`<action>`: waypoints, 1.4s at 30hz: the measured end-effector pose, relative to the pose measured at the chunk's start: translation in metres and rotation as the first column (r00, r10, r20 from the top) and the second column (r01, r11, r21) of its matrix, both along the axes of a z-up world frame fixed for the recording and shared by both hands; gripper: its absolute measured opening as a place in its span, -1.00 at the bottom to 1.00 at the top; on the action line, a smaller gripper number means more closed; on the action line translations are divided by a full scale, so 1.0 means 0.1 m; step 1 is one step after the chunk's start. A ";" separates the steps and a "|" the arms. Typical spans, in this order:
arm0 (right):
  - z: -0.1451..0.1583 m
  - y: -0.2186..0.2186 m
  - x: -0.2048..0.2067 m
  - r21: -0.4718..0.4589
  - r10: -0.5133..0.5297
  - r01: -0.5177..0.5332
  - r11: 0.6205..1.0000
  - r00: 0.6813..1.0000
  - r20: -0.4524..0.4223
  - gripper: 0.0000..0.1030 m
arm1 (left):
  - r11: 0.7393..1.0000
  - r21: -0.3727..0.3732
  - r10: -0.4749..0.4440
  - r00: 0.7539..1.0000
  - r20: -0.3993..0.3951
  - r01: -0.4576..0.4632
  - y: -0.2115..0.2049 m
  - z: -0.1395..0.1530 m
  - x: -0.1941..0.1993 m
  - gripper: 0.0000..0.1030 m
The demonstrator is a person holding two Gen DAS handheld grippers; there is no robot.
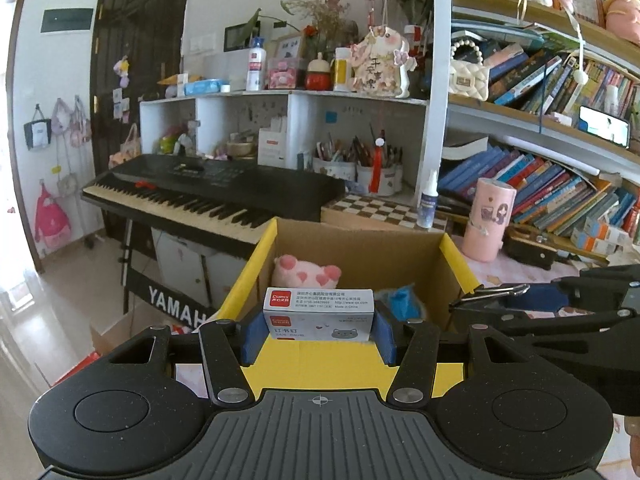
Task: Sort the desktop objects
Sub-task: 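Lower small box into box and open left tool while right tool releases clip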
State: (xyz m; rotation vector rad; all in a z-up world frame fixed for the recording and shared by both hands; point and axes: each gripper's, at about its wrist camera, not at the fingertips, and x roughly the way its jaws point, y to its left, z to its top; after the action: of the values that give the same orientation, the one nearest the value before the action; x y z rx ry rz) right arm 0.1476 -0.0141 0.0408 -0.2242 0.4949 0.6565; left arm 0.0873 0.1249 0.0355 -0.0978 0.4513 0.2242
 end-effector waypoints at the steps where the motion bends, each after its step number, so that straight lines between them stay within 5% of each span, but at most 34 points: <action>1: 0.00 0.01 0.06 -0.002 0.005 -0.005 1.000 1.000 0.002 -0.26 | 1.000 0.001 0.001 1.000 -0.002 -0.001 -0.01 0.00 0.06 0.02; 15: -0.15 0.15 0.91 -0.121 0.097 -0.099 0.988 0.995 -0.016 -0.26 | 1.000 0.005 -0.007 0.998 -0.070 0.007 -0.03 -0.13 0.79 0.02; 24: -0.36 0.30 1.34 -0.254 0.222 -0.232 0.939 0.973 -0.068 -0.26 | 1.000 0.013 -0.020 0.986 -0.165 0.023 -0.05 -0.32 1.12 0.02; 34: -0.54 0.51 1.48 -0.427 0.372 -0.384 0.818 0.921 -0.115 -0.26 | 0.998 0.029 -0.039 0.970 -0.241 0.048 -0.09 -0.45 1.29 0.03; 42: -0.71 0.62 1.33 -0.562 0.543 -0.502 0.657 0.833 -0.107 -0.25 | 0.995 0.036 -0.076 0.952 -0.295 0.091 -0.15 -0.54 1.34 0.03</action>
State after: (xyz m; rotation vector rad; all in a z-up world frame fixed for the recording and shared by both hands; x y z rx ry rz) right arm 0.2806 0.0481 -0.0297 -0.9981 0.5544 1.0548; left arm 0.2214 0.1099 -0.0188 0.0034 0.7443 0.1664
